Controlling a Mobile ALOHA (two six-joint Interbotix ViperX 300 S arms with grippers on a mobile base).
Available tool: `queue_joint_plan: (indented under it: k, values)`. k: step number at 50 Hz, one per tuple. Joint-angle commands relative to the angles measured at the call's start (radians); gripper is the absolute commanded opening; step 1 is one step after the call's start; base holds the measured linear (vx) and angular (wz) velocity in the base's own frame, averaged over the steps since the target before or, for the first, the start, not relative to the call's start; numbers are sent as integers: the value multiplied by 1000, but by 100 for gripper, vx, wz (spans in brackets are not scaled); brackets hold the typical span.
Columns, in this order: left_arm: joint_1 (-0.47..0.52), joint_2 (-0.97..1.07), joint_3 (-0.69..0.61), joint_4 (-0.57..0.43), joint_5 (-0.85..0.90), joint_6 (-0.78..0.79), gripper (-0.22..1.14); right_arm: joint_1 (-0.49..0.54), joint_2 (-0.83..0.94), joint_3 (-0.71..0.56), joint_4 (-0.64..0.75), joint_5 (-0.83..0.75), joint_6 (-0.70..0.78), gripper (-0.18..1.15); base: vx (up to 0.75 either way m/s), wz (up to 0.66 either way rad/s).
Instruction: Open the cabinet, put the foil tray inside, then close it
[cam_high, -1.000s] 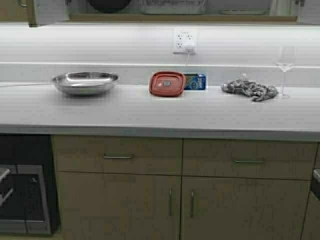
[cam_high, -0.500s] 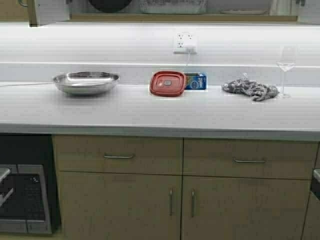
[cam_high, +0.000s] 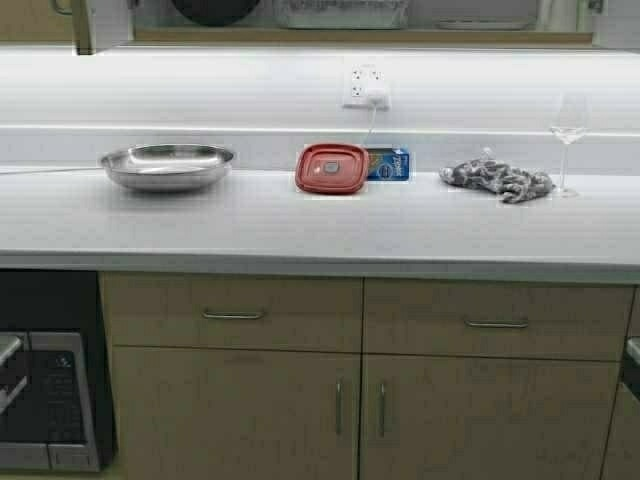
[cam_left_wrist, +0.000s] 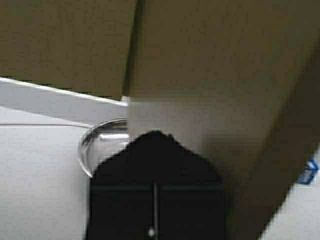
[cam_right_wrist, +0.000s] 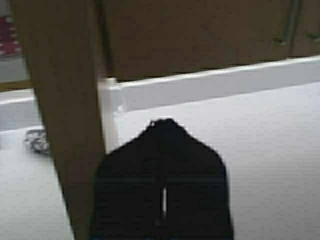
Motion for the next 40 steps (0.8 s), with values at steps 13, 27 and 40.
queue_joint_plan:
  k: [13, 27, 40]
  values:
    - [-92, -222, 261, 18, -52, 2, 4, 169, -221, 218, 6, -15, 8, 7, 0, 1]
    - [-120, -261, 408, 21, -186, 2, 4, 230, -359, 492, 41, -44, 28, 7, 2, 2]
    - [-132, -215, 291, 26, -192, 2, 4, 239, -416, 529, 44, -63, 23, 7, 6, 0]
